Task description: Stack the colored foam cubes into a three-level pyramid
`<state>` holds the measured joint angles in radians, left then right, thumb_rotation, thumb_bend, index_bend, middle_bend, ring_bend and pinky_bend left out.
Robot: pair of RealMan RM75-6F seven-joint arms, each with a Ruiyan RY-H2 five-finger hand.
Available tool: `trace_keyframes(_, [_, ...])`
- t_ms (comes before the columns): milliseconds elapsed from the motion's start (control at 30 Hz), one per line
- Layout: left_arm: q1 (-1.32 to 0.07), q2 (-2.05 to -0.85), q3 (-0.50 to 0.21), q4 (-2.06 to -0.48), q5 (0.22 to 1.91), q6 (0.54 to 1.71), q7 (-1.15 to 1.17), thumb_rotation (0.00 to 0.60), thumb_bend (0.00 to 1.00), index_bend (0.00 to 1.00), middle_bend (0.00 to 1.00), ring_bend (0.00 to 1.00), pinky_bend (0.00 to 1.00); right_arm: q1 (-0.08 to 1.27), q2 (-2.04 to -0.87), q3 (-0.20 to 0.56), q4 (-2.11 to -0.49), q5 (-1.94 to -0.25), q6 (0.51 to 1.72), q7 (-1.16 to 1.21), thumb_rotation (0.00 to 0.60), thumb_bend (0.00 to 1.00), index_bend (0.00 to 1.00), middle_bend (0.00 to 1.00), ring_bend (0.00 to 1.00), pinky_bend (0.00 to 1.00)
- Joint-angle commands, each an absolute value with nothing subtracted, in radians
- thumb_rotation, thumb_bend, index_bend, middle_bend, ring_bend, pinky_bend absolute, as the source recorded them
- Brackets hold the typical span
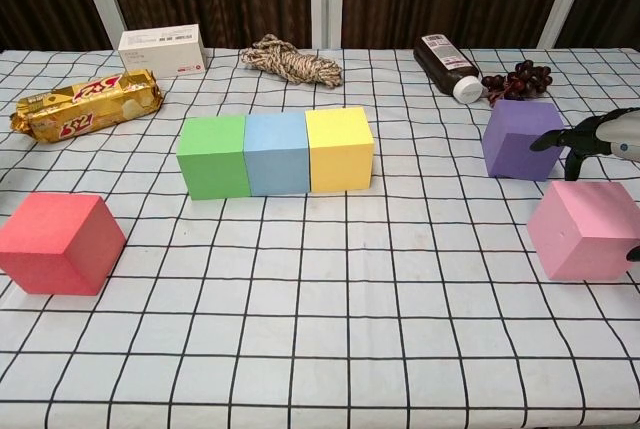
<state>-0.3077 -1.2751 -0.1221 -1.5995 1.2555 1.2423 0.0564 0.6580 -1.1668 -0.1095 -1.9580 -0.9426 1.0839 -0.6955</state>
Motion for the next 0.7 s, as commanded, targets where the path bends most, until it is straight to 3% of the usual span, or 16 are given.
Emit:
trace_keyframes(33, [-0.308,-1.275,-0.123,-1.599,1.256,1.242,0.057,0.6,0.0,0.08,0.1,0.03,0.18,0.631,-1.213,-0.103,-1.93,-0.97,1.141,-0.716,0.6,0.01,0.0,0.41,0.06,0.0])
trace_keyframes(200, [-0.308,-1.274,-0.124,-1.598,1.256,1.241,0.058,0.6,0.0,0.08,0.1,0.03,0.18,0.61,-1.225,-0.091,-1.931,-1.014,1.185,-0.719,0.6,0.08,0.0,0.5,0.12,0.0])
trace_keyframes(467, [-0.31,-1.274,-0.13,-1.601,1.255,1.239,0.046,0.6,0.0,0.08,0.1,0.03,0.18,0.642,-1.034,0.042,-2.127,-1.077,1.208,-0.613,0.6,0.09,0.0,0.53,0.16,0.0])
trace_keyframes(700, [-0.305,-1.282,-0.127,-1.6,1.26,1.245,0.034,0.6,0.0,0.08,0.1,0.03,0.18,0.852,-0.936,0.216,-2.197,-0.828,0.999,-0.627,0.6,0.09,0.0,0.53,0.16,0.0])
